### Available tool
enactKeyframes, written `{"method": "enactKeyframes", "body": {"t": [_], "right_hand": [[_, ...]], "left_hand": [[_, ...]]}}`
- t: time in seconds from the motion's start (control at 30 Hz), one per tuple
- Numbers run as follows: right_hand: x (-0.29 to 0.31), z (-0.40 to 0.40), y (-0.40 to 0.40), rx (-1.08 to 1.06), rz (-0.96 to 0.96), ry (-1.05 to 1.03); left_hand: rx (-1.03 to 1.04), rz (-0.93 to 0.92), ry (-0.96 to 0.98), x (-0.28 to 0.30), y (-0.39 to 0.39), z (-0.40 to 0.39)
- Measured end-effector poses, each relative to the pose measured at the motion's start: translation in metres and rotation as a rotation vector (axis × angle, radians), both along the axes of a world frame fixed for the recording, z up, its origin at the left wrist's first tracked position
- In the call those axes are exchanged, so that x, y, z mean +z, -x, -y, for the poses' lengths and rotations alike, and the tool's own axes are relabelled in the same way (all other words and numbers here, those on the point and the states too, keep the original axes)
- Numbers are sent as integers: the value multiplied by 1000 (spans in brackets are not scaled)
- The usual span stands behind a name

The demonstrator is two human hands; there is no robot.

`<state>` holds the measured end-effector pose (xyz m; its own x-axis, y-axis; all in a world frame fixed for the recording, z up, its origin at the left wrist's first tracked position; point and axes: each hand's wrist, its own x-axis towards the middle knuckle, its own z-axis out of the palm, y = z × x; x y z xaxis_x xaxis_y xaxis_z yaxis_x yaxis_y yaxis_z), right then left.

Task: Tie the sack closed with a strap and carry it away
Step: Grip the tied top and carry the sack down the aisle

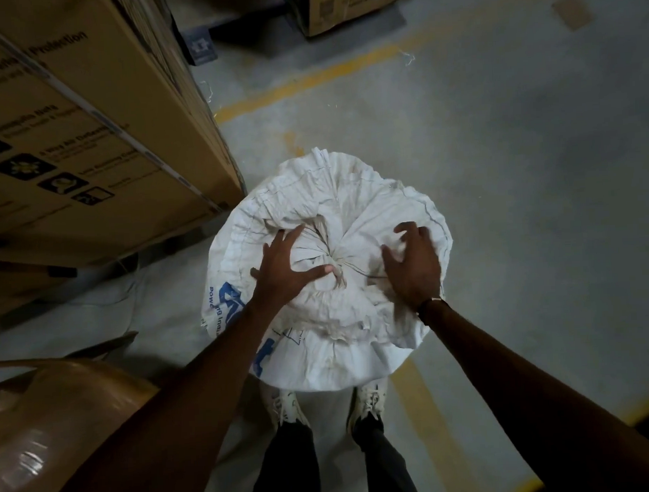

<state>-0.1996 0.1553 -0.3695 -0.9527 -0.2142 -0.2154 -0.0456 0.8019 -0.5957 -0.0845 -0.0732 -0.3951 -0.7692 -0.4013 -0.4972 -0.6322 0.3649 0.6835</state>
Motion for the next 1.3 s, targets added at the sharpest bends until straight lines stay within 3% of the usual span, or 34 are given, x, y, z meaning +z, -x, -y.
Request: {"method": "enactKeyframes", "body": {"t": [0.07,0.13,0.3,0.47,0.57,0.8,0.87,1.0,1.17,1.3], "right_hand": [[9,-21,-1,-172,-110,-63],[14,-43,-1,-367,-33,-112],[30,-74,0,-648,720,331],[53,-70,0,-547,714,479],[64,-63,6,-538,701,662],[93,-52,24,-319,594,762],[96,-50,30,-267,633,885],[101,-43,34,-376,797,1196],[99,-10,23,-145,525,1072],[95,14,20,-152,291,874]], "left_hand": [[15,24,58,17,-11,-1],[65,4,124,30,-24,1],[359,-138,307,59,-50,5],[632,0,-197,57,-58,21],[719,-49,-391,53,-66,33],[703,-250,-513,86,-54,30],[756,-309,-600,95,-49,26],[791,-490,-827,111,-32,19],[587,-403,-458,111,-12,9],[469,-412,-26,107,10,7]]}}
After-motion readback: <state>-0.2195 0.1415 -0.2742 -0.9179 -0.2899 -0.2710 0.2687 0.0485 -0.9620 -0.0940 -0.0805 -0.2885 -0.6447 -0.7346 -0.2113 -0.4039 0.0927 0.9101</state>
